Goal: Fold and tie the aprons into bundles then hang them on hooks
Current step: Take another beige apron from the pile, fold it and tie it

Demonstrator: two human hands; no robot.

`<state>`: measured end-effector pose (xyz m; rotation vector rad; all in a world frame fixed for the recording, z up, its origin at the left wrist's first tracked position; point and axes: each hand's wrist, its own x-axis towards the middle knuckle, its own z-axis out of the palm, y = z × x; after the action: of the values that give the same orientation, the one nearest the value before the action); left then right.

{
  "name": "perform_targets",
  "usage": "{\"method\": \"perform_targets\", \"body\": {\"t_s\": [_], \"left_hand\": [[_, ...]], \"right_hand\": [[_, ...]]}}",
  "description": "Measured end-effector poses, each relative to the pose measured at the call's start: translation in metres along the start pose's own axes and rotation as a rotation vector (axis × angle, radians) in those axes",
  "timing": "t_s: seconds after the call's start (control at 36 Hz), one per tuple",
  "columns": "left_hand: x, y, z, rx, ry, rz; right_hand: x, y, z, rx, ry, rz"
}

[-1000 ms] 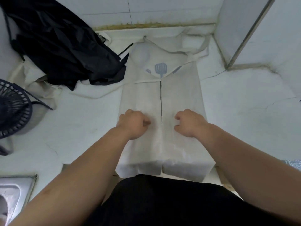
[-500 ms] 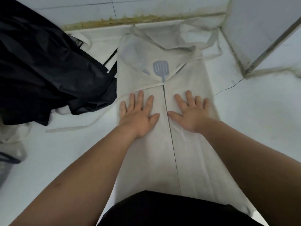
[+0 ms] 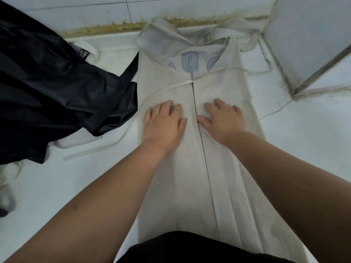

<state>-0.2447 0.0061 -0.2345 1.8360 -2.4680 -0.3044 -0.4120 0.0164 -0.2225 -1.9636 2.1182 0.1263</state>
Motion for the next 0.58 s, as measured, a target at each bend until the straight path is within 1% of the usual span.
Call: {"method": "perform_targets", "body": {"t_s": [0.06,0.14,0.19,0.25,0.33,0.42,0.53,0.58], "left_hand": [[-0.011,-0.001,-0.001,-0.045,-0.019,-0.067],[-0.026,-0.003,-0.004,-0.039,-0.147,-0.164],[-0.035,-0.002,-0.005,-0.036,-0.192,-0.190],[-0.050,0.003,-0.009,-0.055,-0.164,-0.206],[-0.080,0.012,-0.014,-0.094,-0.074,-0.206],[-0.114,0.021,-0.013,-0.146,-0.032,-0.170],[-0.164,0.039,-0.006,-0.103,-0.084,-0.158],[-0.186,0.050,-0.003,-0.079,-0.134,-0.193]], "right_hand": [[-0.010,0.005,-0.001,0.065,-0.024,-0.018],[-0.028,0.016,0.001,0.041,-0.081,-0.033],[-0.037,0.021,0.003,0.038,-0.097,-0.027],[-0.049,0.025,0.003,0.056,-0.067,-0.031],[-0.073,0.031,0.000,0.077,0.024,-0.053],[-0.102,0.033,0.002,0.112,0.038,-0.105],[-0.145,0.039,0.011,0.122,-0.020,-0.155],[-0.164,0.044,0.018,0.076,-0.030,-0.158]]}}
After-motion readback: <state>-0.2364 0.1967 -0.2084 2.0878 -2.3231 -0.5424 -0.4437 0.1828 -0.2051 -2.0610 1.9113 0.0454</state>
